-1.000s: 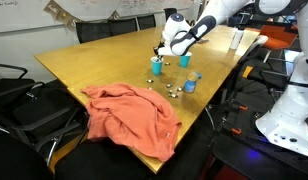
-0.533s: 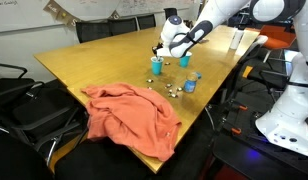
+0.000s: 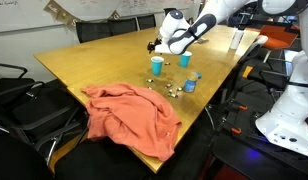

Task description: Put three of the sweets on the table in the cup on the left

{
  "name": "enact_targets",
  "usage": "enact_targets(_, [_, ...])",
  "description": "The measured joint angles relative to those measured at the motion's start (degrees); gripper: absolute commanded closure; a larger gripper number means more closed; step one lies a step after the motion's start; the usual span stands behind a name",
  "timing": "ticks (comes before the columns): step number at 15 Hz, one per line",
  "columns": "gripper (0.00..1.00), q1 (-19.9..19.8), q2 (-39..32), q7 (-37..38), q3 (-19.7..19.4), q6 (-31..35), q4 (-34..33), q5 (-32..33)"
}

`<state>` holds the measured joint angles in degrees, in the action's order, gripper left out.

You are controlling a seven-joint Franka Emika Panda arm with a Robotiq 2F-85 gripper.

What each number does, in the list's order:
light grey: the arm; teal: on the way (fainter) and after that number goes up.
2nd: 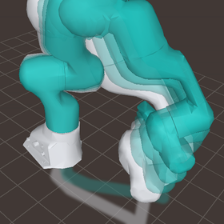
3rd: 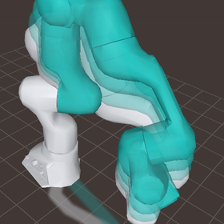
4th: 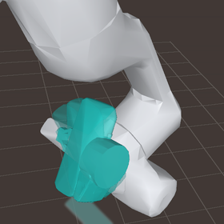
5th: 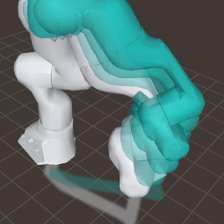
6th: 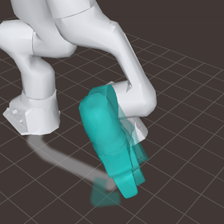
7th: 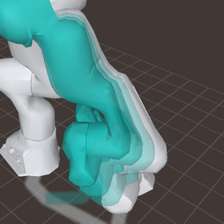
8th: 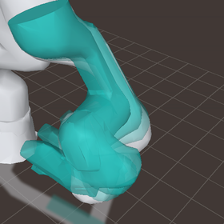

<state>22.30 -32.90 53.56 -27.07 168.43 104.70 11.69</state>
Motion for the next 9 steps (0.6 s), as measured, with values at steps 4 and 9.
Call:
enact_targets(4, [0.00,-9.0,11.4,-13.9,15.8,-4.5,5.0,-7.7])
enact_targets(9, [0.00,-13.5,15.0,-21.7,22.0,-21.5,6.1,-12.7])
